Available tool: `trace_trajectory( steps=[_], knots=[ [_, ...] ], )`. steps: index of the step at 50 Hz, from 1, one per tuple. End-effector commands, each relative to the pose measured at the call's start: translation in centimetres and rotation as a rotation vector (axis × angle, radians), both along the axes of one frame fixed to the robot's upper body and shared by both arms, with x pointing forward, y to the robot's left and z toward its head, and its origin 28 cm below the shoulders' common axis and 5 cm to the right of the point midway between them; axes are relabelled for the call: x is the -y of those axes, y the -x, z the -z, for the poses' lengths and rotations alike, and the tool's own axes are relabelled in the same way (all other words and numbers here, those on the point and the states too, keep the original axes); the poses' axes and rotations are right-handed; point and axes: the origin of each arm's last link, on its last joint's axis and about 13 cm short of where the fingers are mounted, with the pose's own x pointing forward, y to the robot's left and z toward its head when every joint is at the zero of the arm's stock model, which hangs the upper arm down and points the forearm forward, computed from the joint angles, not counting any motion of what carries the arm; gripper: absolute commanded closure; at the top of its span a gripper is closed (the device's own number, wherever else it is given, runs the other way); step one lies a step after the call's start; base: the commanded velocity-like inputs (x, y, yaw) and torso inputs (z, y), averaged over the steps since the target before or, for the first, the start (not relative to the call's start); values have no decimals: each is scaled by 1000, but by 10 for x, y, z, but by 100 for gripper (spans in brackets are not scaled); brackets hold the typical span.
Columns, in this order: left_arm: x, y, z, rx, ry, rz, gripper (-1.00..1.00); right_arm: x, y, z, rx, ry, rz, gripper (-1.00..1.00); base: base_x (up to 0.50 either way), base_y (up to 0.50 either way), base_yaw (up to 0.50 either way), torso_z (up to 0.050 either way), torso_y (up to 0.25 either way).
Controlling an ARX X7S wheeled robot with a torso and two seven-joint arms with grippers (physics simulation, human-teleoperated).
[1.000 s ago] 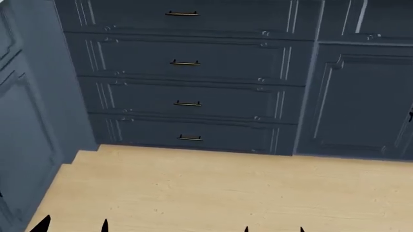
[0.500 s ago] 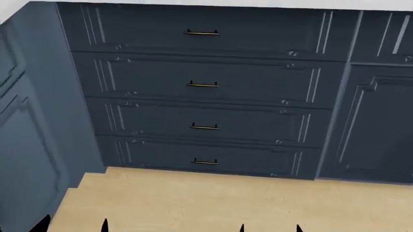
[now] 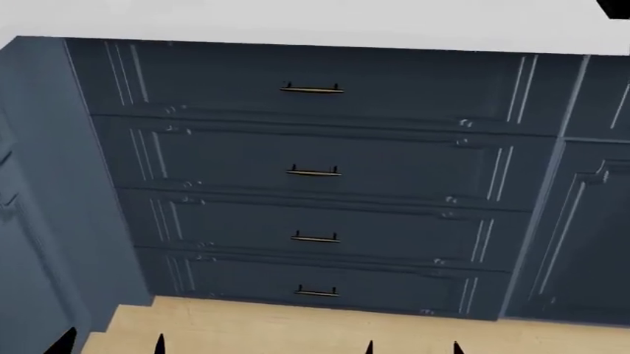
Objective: Navigate to the shelves.
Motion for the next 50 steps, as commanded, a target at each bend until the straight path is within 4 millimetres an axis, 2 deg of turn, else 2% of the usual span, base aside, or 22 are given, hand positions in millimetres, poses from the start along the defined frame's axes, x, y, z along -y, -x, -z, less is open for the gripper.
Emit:
trace_trajectory(
  steps=[1,25,50],
  knots=[
    [0,-1,1,-1,-4,-1,-100,1,-1,0,5,8,10,-100,30,-499,0,0,0],
    [0,-2,0,4,2,-4,-100,1,-1,0,5,22,23,-100,33,-499,0,0,1],
    [0,-1,1,0,-2,-1,-100,1,-1,1,-4,22,39,-100,135,-489,0,0,1]
  ],
)
